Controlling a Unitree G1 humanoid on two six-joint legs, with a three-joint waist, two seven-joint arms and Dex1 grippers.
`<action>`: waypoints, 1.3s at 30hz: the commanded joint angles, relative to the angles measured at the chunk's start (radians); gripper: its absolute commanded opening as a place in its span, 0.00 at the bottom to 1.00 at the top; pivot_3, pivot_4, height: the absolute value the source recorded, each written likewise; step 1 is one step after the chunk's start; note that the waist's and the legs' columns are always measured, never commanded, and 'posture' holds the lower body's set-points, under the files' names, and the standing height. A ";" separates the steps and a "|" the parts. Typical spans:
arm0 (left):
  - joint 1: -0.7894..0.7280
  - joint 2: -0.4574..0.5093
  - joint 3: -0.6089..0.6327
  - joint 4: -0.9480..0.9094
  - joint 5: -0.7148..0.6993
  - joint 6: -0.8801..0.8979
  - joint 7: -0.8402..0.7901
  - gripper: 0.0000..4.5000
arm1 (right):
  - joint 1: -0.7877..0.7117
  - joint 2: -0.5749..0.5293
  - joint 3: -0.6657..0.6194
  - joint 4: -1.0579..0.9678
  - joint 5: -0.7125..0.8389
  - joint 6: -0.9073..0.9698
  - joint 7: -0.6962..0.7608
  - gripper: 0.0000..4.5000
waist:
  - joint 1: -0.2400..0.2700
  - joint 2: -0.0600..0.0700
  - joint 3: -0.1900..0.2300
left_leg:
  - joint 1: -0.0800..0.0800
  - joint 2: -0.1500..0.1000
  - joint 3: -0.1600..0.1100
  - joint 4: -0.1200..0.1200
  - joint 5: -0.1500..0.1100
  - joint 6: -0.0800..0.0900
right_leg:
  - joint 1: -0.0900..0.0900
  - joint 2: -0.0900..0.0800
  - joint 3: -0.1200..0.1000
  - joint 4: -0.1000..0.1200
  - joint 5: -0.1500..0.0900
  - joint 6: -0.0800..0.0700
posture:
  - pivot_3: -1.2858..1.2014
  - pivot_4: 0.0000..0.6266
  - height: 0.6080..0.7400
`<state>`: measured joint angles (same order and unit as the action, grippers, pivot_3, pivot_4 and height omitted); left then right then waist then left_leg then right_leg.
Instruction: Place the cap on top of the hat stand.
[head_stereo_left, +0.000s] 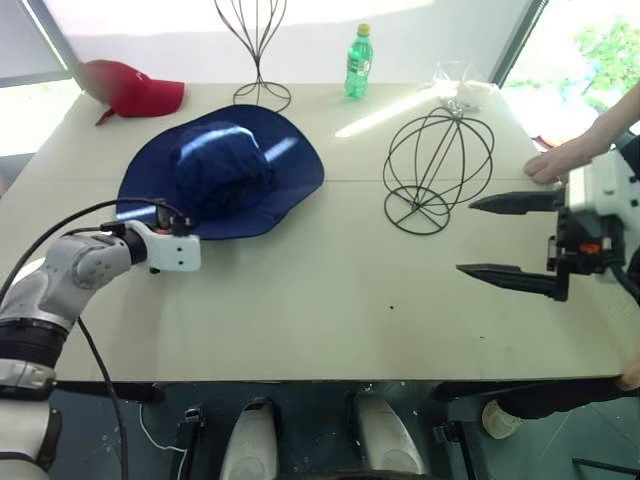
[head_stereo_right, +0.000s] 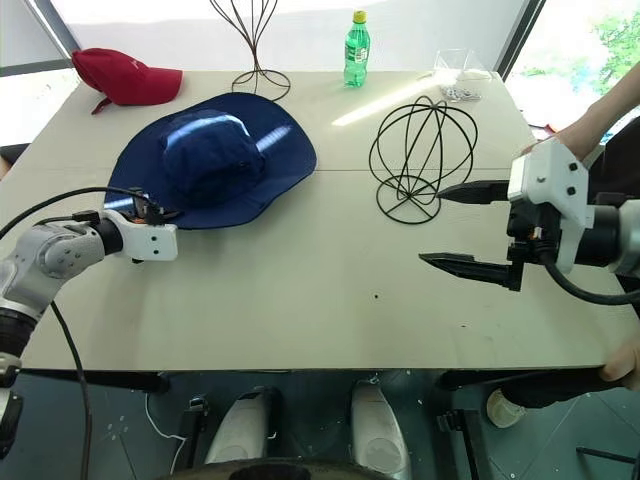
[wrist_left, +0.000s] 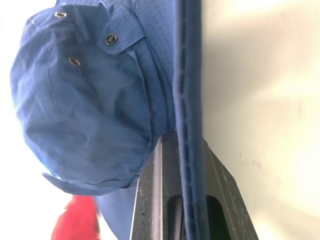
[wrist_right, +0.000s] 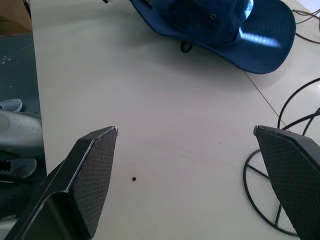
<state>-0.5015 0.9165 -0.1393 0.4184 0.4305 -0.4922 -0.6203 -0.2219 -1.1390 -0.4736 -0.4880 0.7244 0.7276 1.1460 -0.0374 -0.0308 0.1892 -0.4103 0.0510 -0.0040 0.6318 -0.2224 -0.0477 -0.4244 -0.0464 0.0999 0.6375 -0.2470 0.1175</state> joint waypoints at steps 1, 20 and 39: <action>-0.067 -0.030 0.057 -0.128 -0.213 0.152 -0.154 0.01 | 0.033 -0.034 -0.107 -0.012 0.012 0.035 -0.004 1.00 | 0.006 0.000 0.000 | 0.000 0.000 0.000 0.000 0.000 0.000 | 0.000 0.000 0.000 0.000 0.000 0.000 | 0.52 0.24 0.99; -0.849 -0.543 0.009 0.109 -0.537 0.612 -0.317 0.01 | 0.250 0.069 -0.440 -0.127 0.005 0.108 -0.133 1.00 | 0.019 -0.001 0.000 | -0.005 -0.002 -0.004 0.016 -0.003 0.005 | 0.001 0.002 0.000 0.009 -0.003 0.005 | 0.52 0.24 0.99; -1.160 -0.578 -0.398 0.551 0.289 -0.372 0.396 0.01 | 0.454 0.178 -0.665 -0.224 0.048 0.168 -0.212 1.00 | 0.024 -0.003 0.001 | -0.012 -0.003 -0.004 0.015 -0.004 0.006 | -0.001 0.001 0.001 0.002 -0.004 0.004 | 0.52 0.24 0.99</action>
<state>-1.6050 0.3270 -0.5211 0.9775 0.6429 -0.8376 -0.3460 0.2292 -0.9655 -1.0866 -0.6888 0.7632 0.9088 0.9464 -0.0130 -0.0338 0.1906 -0.4226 0.0482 -0.0083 0.6472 -0.2262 -0.0416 -0.4259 -0.0455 0.1008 0.6380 -0.2508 0.1224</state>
